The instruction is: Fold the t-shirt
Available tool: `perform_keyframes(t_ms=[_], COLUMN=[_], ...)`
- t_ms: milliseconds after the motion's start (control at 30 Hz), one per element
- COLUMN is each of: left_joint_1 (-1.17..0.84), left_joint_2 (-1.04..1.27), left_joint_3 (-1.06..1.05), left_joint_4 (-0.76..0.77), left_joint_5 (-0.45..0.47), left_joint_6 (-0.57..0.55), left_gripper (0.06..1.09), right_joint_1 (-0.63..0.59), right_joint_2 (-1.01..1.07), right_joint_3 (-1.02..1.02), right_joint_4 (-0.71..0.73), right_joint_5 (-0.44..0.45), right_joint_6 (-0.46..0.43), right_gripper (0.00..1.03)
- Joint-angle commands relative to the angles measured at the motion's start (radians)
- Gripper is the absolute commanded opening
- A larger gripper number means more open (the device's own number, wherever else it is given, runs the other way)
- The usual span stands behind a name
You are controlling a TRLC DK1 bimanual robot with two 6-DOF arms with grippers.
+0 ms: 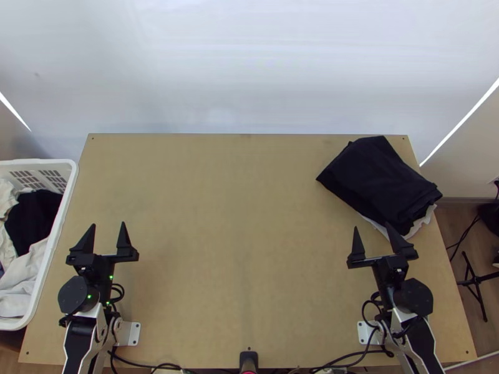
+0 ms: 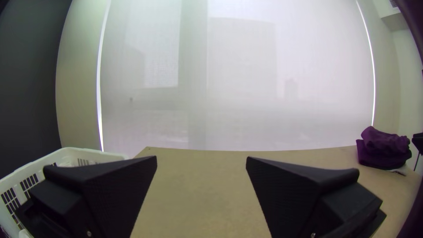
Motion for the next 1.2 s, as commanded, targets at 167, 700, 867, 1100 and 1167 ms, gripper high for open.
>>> perform_keyframes(t_ms=[167,700,867,1100,1167], left_joint_1=[0.0,0.0,0.0,-0.003,0.006], left_joint_2=[0.0,0.0,0.0,0.001,0.012], left_joint_3=[0.0,0.0,0.0,0.002,0.005], left_joint_4=[0.0,0.0,0.0,-0.009,-0.026], left_joint_5=[0.0,0.0,0.0,0.028,0.052], left_joint_6=[0.0,0.0,0.0,-0.003,0.01], left_gripper=[1.04,1.04,1.04,1.04,1.04], right_joint_1=[0.0,0.0,0.0,0.0,0.0], right_joint_2=[0.001,0.001,0.001,0.001,0.001], right_joint_3=[0.0,0.0,0.0,0.0,0.0], right_joint_4=[0.001,0.001,0.0,0.0,0.0], right_joint_5=[0.0,0.0,0.0,0.0,0.0], right_joint_6=[-0.001,-0.001,-0.001,-0.001,0.0], right_gripper=[0.99,0.99,0.99,0.99,0.99])
